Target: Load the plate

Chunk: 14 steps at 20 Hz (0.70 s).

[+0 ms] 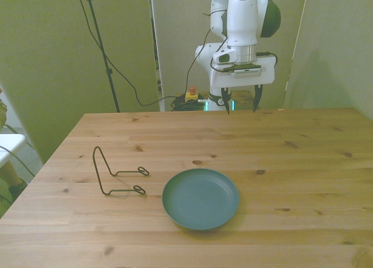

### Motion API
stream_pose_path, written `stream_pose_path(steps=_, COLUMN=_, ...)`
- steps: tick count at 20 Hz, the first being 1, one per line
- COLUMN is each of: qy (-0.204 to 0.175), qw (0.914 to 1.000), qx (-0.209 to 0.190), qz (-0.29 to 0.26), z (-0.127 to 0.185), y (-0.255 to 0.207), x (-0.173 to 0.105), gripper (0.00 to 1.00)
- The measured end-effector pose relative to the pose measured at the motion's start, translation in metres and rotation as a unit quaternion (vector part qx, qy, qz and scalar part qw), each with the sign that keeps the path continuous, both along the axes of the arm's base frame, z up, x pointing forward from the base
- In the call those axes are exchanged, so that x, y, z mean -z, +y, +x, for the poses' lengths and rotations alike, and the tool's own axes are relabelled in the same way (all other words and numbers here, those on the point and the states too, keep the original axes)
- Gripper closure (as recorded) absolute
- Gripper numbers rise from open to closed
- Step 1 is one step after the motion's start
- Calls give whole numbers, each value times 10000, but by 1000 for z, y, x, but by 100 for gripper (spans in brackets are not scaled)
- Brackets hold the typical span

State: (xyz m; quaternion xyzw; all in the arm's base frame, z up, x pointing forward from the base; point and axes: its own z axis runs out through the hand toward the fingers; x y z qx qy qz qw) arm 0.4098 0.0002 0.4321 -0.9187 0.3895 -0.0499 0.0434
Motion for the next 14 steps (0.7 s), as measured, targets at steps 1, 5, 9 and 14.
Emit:
stream_pose_path(steps=1, qy=-2, qw=10000, qx=-1, qz=1, z=0, y=0, x=0, gripper=0)
stream_pose_path(steps=5, qy=-25, qw=10000, qx=14, qz=22, z=3, y=-3, x=-3, gripper=0)
stream_pose_path(steps=9, qy=-177, qw=9997, qx=115, qz=130, z=23, y=-31, x=-27, gripper=0)
stream_pose_path(steps=14, qy=-239, qw=9990, qx=233, qz=306, z=63, y=-88, x=-61, gripper=0)
